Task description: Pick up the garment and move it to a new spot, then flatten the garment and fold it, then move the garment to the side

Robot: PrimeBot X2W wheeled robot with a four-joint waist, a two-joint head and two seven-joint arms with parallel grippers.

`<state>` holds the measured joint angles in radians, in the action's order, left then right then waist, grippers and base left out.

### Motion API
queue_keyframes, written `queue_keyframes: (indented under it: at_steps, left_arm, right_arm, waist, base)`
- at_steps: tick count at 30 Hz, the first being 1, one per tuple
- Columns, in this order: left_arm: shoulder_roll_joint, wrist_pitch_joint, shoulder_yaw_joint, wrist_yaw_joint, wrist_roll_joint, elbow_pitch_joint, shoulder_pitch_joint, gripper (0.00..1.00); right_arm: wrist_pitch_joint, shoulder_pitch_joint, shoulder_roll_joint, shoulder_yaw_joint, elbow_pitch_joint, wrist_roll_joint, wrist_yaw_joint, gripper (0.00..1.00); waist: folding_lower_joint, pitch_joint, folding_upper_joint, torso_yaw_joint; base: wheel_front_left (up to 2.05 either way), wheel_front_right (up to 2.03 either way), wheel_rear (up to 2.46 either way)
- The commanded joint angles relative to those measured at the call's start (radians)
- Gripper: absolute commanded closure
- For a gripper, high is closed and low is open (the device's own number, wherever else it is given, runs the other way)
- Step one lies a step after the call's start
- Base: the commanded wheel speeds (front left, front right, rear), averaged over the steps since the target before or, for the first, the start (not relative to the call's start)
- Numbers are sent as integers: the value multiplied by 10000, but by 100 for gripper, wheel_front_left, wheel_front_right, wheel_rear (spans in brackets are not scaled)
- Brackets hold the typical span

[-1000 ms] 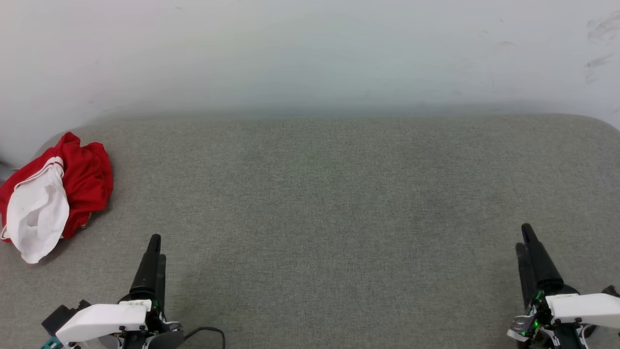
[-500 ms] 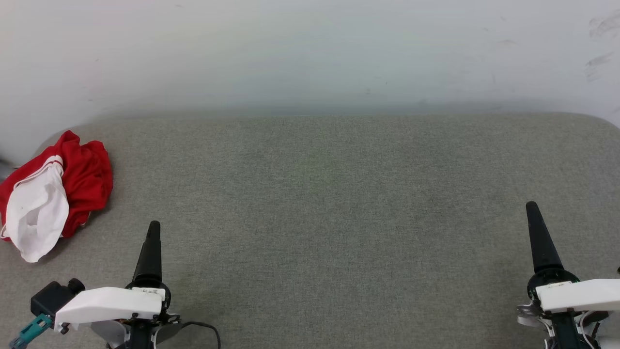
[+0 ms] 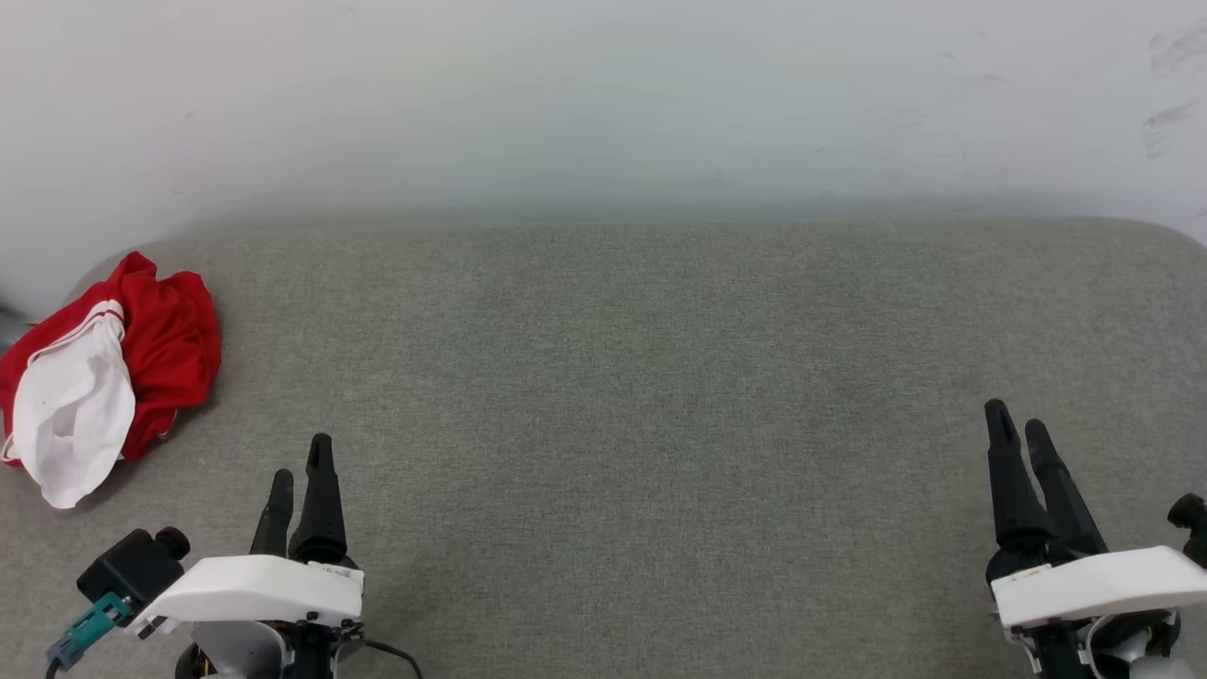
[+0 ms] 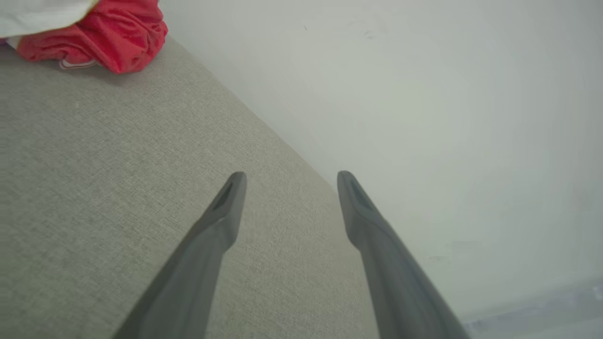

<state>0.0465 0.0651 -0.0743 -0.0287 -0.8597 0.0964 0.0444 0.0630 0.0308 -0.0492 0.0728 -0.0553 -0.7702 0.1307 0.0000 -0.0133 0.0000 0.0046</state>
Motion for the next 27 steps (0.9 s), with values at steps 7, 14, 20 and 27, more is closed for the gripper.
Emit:
queue_keyframes:
  at_steps: [7,14,20,27]
  left_arm:
    - [36,310,136,-211,1376,-170,-22,0]
    - [62,518,272,-382,2328,-182,-111,0]
    - [112,688,402,-513,3064,-142,-144,0]
    - [142,883,559,-628,3837,-135,-208,0]
  right_arm:
    - [322,-100,-17,-113,128,1423,0,0]
    - [542,-225,-17,-177,55,2361,0,0]
    - [715,-274,-17,-232,86,3154,0,0]
    - [898,-389,-17,-281,136,4000,0,0]
  waist:
    - [0,-4,0,26]
    - [0,-5,0,25]
    - [0,-22,0,38]
    - [0,-26,0,58]
  base:
    - [0,0,0]
    - [0,0,0]
    - [0,0,0]
    - [0,0,0]
